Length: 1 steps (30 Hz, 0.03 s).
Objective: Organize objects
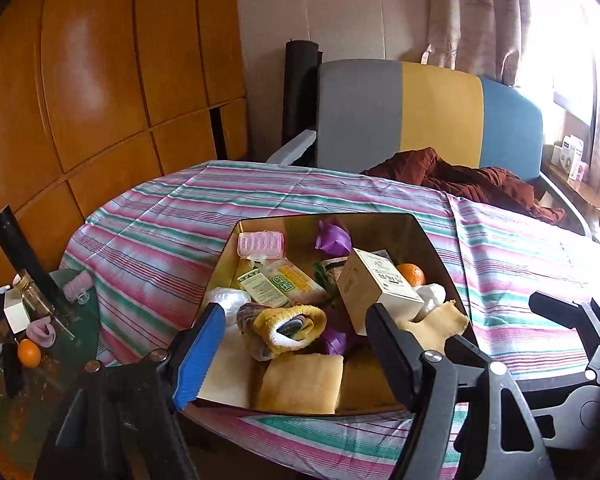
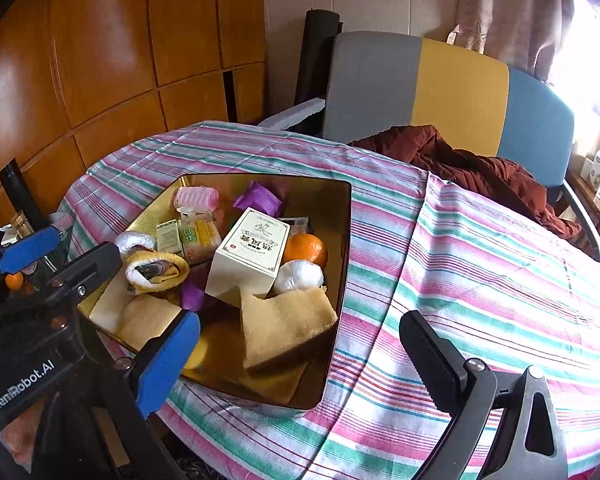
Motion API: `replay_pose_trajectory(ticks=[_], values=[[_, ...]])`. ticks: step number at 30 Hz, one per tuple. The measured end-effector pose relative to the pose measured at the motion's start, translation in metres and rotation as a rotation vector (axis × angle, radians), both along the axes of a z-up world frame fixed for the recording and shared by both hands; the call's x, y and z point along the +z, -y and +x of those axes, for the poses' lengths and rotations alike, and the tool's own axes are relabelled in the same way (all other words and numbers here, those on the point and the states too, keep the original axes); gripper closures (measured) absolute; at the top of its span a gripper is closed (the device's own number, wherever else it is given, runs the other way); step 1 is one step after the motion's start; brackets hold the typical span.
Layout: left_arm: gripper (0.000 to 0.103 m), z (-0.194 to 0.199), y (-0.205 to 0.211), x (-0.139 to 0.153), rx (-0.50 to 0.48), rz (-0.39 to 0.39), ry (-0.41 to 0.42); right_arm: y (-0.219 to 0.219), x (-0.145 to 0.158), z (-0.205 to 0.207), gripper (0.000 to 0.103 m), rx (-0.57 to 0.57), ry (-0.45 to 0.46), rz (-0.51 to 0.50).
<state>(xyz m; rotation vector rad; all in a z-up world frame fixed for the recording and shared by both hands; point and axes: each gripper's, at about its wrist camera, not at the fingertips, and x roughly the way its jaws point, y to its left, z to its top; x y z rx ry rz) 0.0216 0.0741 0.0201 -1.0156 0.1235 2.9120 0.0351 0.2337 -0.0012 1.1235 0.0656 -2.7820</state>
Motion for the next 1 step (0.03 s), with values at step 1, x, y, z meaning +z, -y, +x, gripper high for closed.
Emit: replay_pose_trajectory(ticks=[1], values=[[0.029,-0.0004,0.0004,0.0001,0.0,0.002,0.001,0.0,0.0,0.0,0.003,0.0,0.0,0.0]])
